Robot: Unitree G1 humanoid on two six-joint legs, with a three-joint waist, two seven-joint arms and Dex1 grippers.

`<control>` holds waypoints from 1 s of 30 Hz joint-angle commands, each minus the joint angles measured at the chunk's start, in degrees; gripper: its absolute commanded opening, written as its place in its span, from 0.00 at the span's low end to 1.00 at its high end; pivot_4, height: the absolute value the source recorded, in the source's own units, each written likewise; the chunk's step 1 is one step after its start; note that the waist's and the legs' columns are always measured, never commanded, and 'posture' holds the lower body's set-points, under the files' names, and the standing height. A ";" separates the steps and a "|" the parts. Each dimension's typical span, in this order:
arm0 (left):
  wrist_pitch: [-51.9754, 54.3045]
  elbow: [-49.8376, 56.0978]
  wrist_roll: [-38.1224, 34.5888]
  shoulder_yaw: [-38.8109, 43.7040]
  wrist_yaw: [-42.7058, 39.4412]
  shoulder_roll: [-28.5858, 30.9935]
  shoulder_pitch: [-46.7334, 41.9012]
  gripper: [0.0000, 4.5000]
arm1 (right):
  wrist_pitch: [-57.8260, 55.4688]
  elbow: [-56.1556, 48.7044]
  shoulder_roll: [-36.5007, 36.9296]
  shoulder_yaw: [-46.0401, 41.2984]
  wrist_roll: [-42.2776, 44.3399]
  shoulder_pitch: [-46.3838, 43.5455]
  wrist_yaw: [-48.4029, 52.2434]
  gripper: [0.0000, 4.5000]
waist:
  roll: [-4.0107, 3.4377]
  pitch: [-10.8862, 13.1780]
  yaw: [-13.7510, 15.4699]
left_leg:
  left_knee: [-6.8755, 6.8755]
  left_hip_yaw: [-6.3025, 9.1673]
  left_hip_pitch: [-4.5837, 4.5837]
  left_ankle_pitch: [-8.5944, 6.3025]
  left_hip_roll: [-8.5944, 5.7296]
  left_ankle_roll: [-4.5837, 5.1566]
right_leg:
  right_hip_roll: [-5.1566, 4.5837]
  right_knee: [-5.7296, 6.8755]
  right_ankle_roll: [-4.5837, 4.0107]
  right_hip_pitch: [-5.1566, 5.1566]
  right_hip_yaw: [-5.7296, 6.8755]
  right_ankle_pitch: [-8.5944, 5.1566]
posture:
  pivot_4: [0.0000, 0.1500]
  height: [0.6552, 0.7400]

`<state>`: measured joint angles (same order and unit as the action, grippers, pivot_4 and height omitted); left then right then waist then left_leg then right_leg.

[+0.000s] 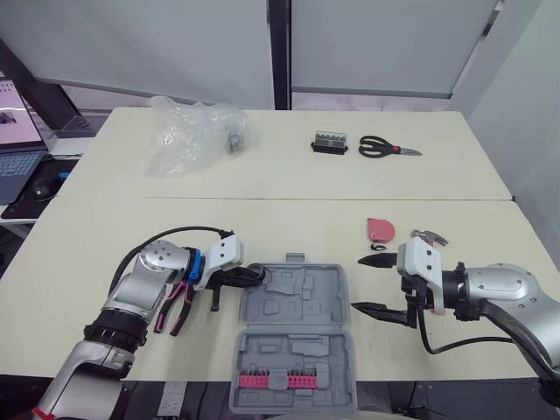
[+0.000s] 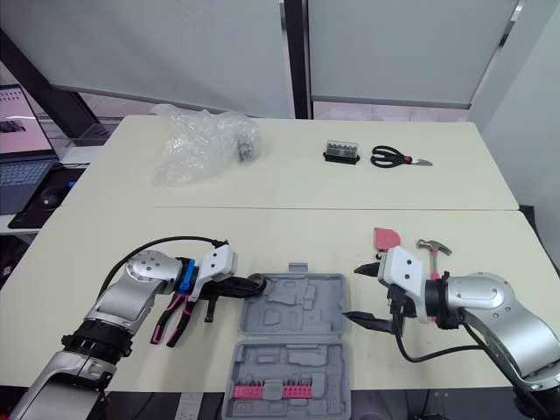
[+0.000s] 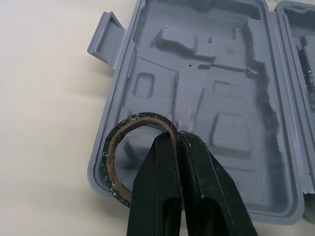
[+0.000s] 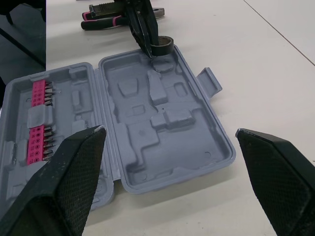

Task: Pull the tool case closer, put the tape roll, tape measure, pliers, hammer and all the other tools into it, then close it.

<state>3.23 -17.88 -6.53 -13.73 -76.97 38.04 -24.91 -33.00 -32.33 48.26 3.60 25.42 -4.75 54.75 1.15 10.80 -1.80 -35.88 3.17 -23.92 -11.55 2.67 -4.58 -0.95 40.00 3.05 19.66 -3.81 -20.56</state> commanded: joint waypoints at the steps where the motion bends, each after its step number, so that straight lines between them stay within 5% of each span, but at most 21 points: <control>1: -1.21 -0.71 1.20 -1.11 -0.02 -0.48 -0.67 0.01 | 1.30 -1.09 0.03 -0.48 -0.09 0.69 0.03 1.00 | 0.00 0.00 0.00 | 0.00 0.01 0.00 0.00 0.00 0.00 | 0.00 0.00 0.00 0.00 0.01 0.00 | 1.00 1.00; 30: -1.37 -1.26 3.40 -2.44 0.22 -2.34 -2.69 0.01 | 0.89 -1.50 -0.27 0.00 -0.62 0.82 -0.29 1.00 | 0.00 0.00 -0.03 | -0.01 0.04 0.01 0.00 -0.01 0.00 | 0.01 -0.01 0.00 -0.03 0.02 0.00 | 1.00 1.00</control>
<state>2.05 -19.97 -2.89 -16.08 -76.76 35.88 -26.85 -32.01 -32.31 48.16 3.95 24.05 -3.40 54.67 1.15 10.80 -1.83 -35.89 3.21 -23.92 -11.55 2.66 -4.58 -0.94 39.99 3.05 19.64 -3.79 -20.56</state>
